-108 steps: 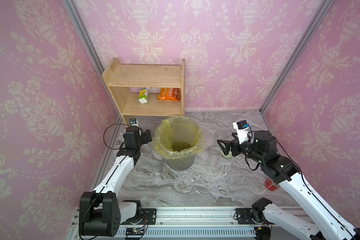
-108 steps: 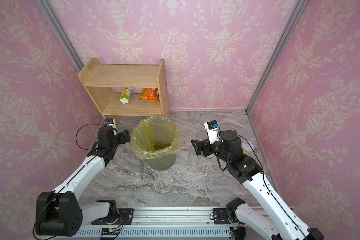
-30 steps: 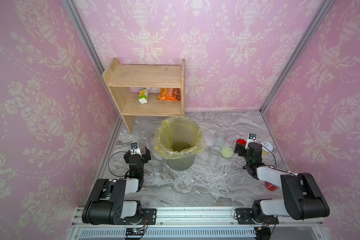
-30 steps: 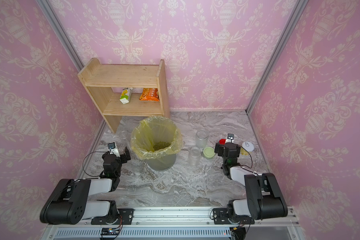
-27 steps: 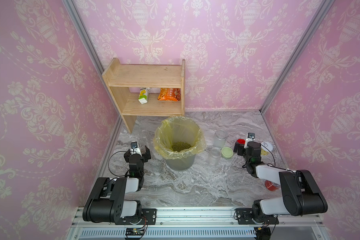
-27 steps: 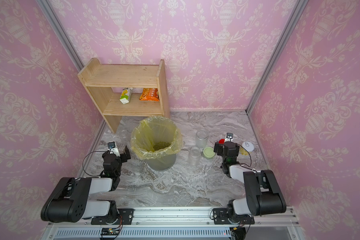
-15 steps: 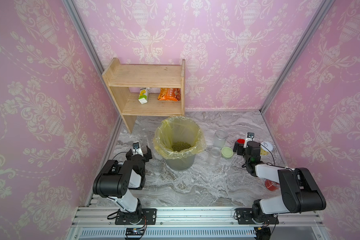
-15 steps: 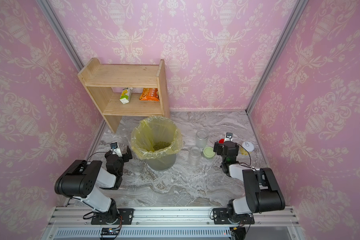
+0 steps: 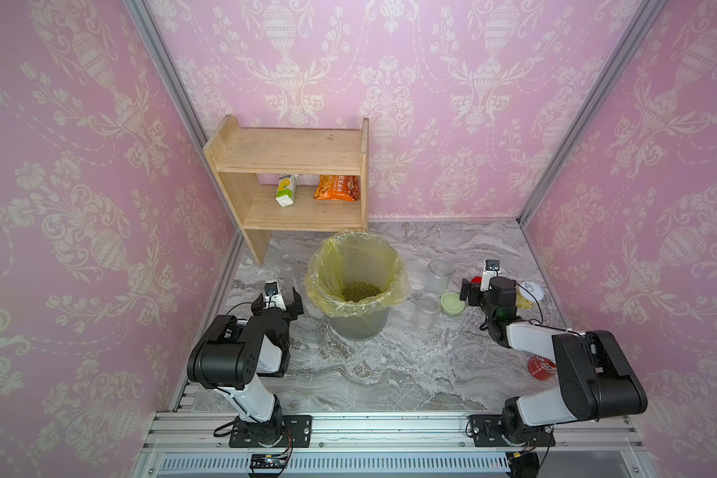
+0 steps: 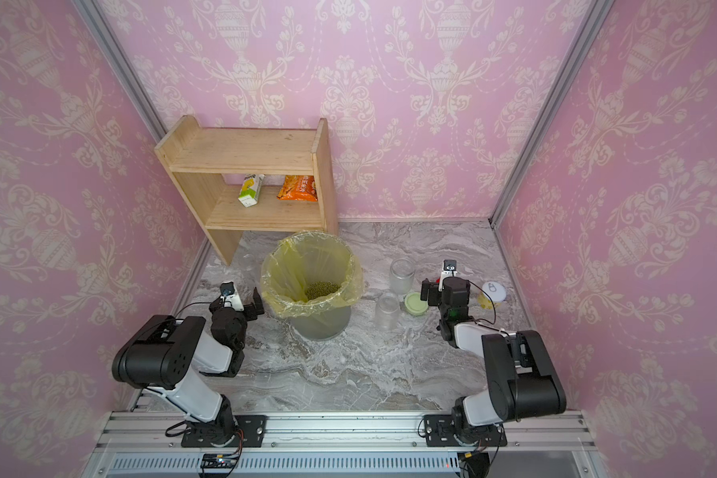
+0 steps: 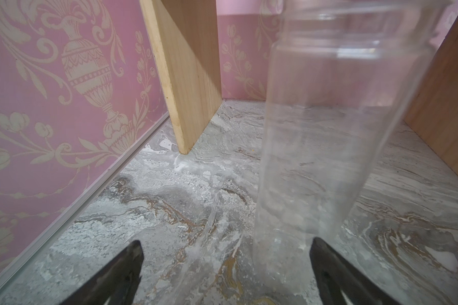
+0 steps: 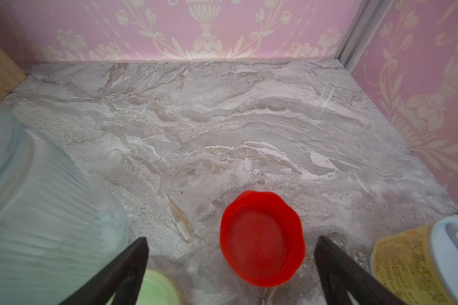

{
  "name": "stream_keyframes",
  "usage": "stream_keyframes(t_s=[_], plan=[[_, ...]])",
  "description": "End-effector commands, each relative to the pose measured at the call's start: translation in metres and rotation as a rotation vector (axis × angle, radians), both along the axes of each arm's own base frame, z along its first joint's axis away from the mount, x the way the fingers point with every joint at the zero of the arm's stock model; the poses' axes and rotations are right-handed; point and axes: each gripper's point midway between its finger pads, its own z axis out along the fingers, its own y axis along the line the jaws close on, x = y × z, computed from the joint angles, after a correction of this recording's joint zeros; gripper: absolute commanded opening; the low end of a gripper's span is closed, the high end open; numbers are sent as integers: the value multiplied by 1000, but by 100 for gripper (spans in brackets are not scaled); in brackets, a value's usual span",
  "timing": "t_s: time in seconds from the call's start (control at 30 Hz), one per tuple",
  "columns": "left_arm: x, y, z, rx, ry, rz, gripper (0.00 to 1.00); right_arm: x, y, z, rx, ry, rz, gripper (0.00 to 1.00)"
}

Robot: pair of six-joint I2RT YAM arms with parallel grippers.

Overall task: Empty moldy mung beans from jars
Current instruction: Reset both arms

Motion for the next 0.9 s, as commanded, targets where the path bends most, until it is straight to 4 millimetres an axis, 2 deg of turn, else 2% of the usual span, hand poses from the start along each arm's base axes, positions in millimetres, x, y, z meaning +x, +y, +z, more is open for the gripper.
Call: stream_keyframes(t_s=[0.0, 0.07, 0.13, 0.4, 0.63, 0.87], plan=[[6, 0, 3, 21, -2, -18, 99, 0, 13, -2, 30, -17, 107, 100], [8, 3, 2, 23, 9, 1, 99, -2, 17, -3, 31, -71, 135, 100], [8, 9, 1, 19, 20, 38, 99, -6, 15, -8, 22, -45, 124, 100], [7, 8, 1, 21, 17, 38, 99, -4, 15, -8, 28, -46, 123, 100], [8, -19, 1, 40, 3, -122, 99, -4, 15, -7, 29, -48, 124, 100], [7, -36, 1, 63, 5, -224, 99, -4, 15, -7, 28, -48, 124, 100]])
